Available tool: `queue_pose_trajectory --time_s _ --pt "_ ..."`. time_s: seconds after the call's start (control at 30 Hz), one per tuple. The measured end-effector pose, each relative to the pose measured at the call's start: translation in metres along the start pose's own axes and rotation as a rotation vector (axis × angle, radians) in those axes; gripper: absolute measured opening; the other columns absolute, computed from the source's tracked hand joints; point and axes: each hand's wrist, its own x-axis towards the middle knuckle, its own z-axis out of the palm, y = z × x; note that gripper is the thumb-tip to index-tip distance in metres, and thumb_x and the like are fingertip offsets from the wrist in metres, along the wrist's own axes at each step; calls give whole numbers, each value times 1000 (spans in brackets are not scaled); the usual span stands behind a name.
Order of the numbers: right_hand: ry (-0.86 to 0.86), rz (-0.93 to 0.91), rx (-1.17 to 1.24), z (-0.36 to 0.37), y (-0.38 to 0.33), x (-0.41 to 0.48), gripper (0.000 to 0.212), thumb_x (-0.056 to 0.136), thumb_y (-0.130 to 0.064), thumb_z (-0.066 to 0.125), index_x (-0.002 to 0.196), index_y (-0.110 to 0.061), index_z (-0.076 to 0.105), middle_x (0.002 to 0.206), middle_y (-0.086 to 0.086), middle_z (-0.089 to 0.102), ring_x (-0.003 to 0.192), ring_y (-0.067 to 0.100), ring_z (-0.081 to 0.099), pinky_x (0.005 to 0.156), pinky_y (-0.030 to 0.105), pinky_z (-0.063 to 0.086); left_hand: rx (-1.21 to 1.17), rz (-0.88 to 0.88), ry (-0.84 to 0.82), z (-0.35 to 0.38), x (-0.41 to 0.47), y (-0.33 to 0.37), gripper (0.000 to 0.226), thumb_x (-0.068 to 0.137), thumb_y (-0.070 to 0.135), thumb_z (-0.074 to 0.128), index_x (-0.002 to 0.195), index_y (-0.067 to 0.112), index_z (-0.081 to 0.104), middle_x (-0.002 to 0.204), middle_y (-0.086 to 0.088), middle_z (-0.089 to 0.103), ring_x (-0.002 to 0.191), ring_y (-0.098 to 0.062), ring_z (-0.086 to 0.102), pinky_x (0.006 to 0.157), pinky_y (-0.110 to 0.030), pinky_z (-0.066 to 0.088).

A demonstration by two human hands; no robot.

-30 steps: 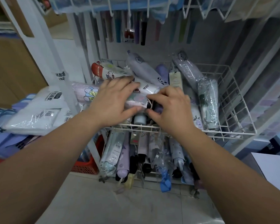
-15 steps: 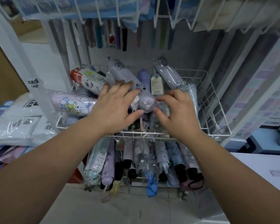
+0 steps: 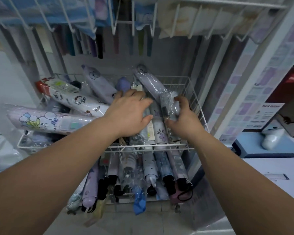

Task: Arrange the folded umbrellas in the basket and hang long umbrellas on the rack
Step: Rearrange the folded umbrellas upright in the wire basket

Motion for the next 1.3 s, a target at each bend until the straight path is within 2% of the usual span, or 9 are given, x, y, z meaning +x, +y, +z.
queue_pose_trajectory --time_s 0.1,0.23,0.4,0.6,0.83,0.97,1.07,1.2,1.3 --pt "-3 -17 5 1 3 2 72 89 -22 69 143 -36 23 95 9 67 85 34 68 75 44 58 28 -4 -54 3 3 -3 58 93 57 47 144 29 46 143 -3 52 136 -28 42 111 -51 33" --pt "26 -64 6 2 5 1 65 92 -20 63 142 -40 27 89 9 64 72 32 65 64 40 54 219 61 -115 8 -3 -6 58 93 65 37 140 34 51 148 -1 48 138 -25 40 110 -50 31" --pt "127 -93 161 -8 -11 2 52 87 -32 65 133 -43 43 95 5 68 63 24 67 59 39 59 270 47 -108 6 -9 -8 62 91 70 37 140 34 51 157 1 40 147 -24 32 112 -55 27" --pt "72 -212 -3 10 -42 -2 44 81 -37 75 119 -30 54 77 -5 59 78 25 65 71 31 52 301 28 -82 6 -16 -12 64 88 72 38 134 31 57 153 2 44 143 -22 37 109 -58 29" --pt "108 -230 -88 28 -46 2 51 84 -41 76 131 -25 63 116 1 72 107 23 66 84 27 49 218 34 -119 2 -14 -12 59 93 63 41 138 26 51 156 2 41 143 -21 37 111 -58 27" --pt "-24 -290 -102 20 -40 10 38 97 -36 59 134 -28 64 131 -1 69 122 21 61 101 28 46 119 47 -68 0 -7 0 56 96 50 39 146 24 39 156 0 40 143 -22 37 113 -57 28" --pt "-154 -289 -86 0 -29 21 34 99 -22 54 130 -28 67 134 -4 67 123 17 60 100 23 44 104 79 -104 -1 -1 11 62 99 53 37 153 22 32 165 0 28 150 -19 28 118 -62 18" --pt "78 -214 -94 -11 -25 45 27 94 -22 58 119 -26 69 116 2 72 107 23 66 81 22 43 142 118 -101 2 5 17 60 97 62 34 148 31 38 156 1 42 146 -21 34 116 -65 14" --pt "56 -149 -101 -6 -27 62 38 94 -26 58 131 -29 62 128 6 67 116 27 63 95 27 48 179 148 -114 5 6 17 56 96 65 32 147 42 38 151 2 45 143 -22 37 116 -64 14"
